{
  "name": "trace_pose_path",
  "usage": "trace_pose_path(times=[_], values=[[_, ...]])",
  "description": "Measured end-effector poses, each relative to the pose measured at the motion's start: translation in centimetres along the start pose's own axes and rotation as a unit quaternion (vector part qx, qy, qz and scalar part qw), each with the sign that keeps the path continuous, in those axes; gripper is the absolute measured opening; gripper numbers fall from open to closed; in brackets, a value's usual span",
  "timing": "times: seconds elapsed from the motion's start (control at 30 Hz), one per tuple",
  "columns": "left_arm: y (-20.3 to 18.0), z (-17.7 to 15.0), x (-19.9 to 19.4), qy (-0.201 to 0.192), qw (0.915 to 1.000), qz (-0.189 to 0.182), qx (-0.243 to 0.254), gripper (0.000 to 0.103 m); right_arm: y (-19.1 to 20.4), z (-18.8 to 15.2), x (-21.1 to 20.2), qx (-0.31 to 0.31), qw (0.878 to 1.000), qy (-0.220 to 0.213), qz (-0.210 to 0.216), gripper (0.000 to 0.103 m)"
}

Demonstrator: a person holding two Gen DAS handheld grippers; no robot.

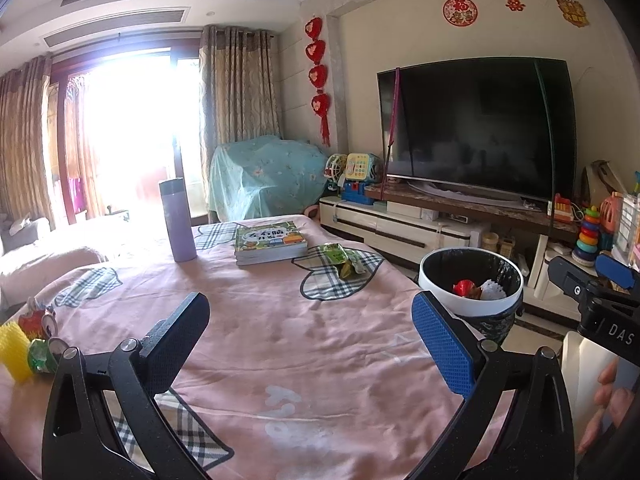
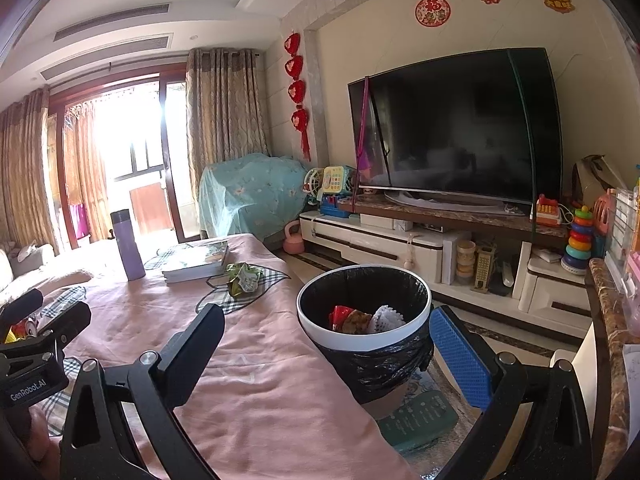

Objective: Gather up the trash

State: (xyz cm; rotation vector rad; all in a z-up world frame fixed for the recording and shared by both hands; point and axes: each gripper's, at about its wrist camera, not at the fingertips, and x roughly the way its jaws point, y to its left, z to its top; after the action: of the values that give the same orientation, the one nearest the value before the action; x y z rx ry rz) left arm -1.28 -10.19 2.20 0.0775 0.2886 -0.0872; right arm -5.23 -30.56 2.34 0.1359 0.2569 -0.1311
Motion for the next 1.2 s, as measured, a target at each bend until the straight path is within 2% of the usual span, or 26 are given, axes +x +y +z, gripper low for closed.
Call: trace_pose_path(times=[1.2], values=[[0.07, -0.06, 0.48, 0.012, 0.9999, -0.003, -0.001, 0.103, 0.74, 0.25, -0.46, -0.003, 1.0, -0.009, 0.009, 0.103]])
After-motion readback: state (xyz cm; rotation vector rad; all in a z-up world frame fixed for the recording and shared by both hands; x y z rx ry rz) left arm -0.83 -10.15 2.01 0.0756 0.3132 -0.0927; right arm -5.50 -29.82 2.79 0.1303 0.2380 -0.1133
